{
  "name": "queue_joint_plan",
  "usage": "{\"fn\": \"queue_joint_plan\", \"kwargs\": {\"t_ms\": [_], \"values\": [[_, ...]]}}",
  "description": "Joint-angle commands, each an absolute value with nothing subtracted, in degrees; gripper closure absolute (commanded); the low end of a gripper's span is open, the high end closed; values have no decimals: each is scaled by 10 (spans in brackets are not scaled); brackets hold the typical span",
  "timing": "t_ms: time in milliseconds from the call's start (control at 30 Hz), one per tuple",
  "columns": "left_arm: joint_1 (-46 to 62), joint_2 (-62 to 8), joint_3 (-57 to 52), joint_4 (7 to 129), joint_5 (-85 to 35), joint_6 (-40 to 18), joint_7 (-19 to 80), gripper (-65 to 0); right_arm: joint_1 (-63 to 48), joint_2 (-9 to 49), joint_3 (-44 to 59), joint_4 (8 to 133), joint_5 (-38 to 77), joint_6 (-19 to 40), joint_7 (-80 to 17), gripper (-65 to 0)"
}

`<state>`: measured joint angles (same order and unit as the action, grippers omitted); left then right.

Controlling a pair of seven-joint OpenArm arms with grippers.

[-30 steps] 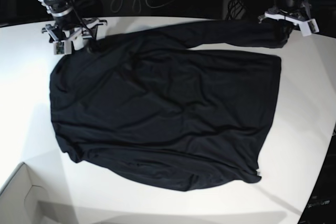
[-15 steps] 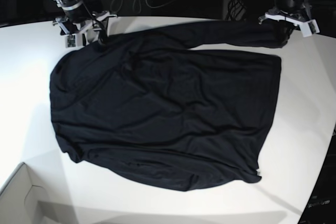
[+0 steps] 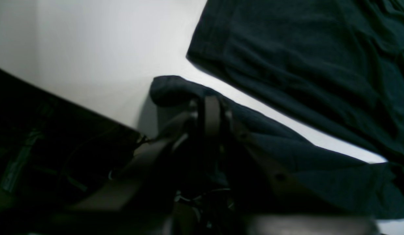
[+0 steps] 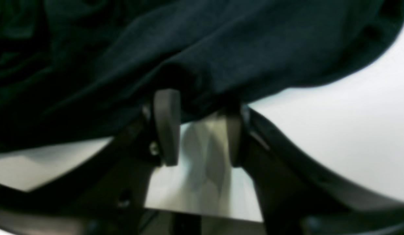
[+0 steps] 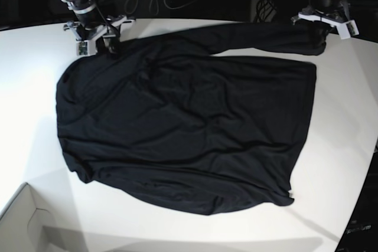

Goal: Layout the t-shirt on the table in an organized manner, then fold the t-shirt properly
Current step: 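Grasp the shirt's collar edge with both grippers, then hold the collar edge with both grippers and pull it taut apart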

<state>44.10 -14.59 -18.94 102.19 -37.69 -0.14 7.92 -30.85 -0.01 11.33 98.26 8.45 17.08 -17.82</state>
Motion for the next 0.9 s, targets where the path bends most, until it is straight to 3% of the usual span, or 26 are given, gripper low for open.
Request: {"fn": "queue_joint_plan", "kwargs": {"t_ms": [0, 167, 867], "values": [[446, -151, -194, 1029, -377, -3, 65, -2, -310, 1, 115, 983, 86, 172, -177, -157], [447, -151, -194, 1029, -377, -3, 65, -2, -313, 2, 119, 987, 87, 172, -177, 0], [468, -148, -194, 1071, -382, -3, 65, -1, -383, 0, 147, 1148, 88, 172, -175, 0]]}}
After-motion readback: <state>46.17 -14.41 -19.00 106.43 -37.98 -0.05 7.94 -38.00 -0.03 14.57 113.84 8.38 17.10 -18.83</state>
